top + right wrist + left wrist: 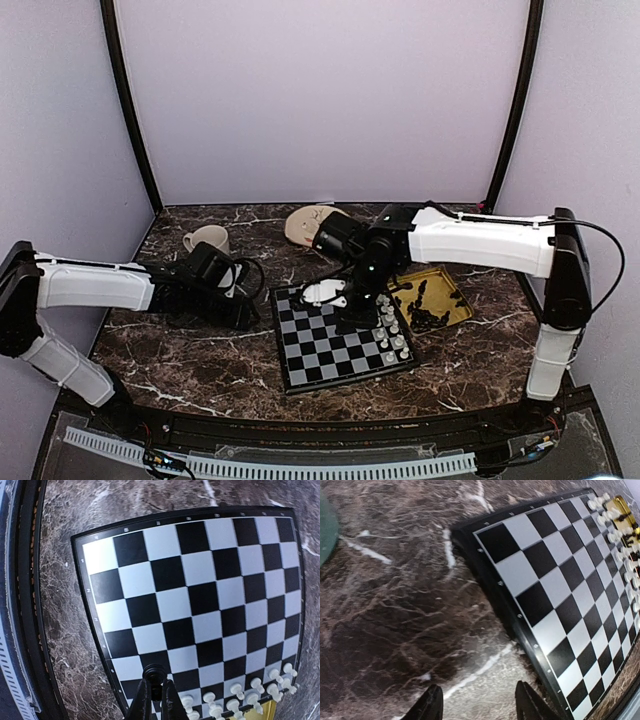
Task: Set up the chess pieces on the board
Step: Position the chessboard at the center of the board, then place the pawn at a7.
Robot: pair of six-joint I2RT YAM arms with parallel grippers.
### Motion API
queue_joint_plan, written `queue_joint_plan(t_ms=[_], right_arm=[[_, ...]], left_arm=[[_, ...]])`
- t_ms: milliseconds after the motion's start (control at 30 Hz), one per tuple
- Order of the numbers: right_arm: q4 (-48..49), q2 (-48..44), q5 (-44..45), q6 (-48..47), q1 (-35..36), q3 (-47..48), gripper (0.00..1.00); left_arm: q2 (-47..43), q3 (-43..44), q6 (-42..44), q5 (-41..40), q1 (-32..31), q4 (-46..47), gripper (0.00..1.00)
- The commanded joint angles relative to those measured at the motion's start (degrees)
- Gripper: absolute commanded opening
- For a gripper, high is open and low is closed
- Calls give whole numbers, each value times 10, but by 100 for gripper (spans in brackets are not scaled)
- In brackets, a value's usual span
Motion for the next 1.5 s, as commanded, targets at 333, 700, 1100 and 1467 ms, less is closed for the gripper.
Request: queue_joint_plan(t_ms=[333, 700, 1100, 1467], right_arm=[[-33, 110, 15, -14, 88, 71, 0], [-33, 163, 23, -1, 93, 105, 0], [-37, 181, 4, 2, 101, 117, 1], [-36, 190, -2, 3, 102, 116, 3]], left_arm=[[-85, -30, -33, -66, 31, -36, 56], [-91, -49, -33, -65, 32, -18, 57], [-75, -46, -24, -66, 33, -12, 57], [-63, -42, -16, -63, 33, -5, 58]])
